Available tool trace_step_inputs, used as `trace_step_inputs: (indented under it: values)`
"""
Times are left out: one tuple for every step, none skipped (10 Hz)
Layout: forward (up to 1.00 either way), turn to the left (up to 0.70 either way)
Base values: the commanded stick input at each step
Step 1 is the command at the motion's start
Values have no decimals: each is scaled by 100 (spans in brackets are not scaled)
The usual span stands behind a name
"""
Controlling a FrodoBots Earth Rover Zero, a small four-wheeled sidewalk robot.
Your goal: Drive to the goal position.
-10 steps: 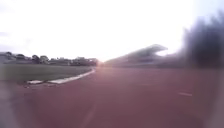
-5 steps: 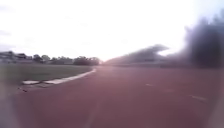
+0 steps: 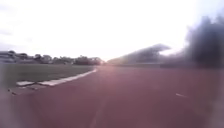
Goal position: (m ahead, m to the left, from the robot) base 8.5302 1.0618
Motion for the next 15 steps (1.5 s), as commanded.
trace_step_inputs:
  values:
    - [70, 0]
    - [70, 0]
    - [70, 0]
    - [70, 0]
    - [70, 0]
    - [70, 0]
    - [70, 0]
    - [70, 0]
    - [70, 0]
    - [70, 0]
    - [70, 0]
    - [70, 0]
    - [70, 0]
    - [70, 0]
    - [70, 0]
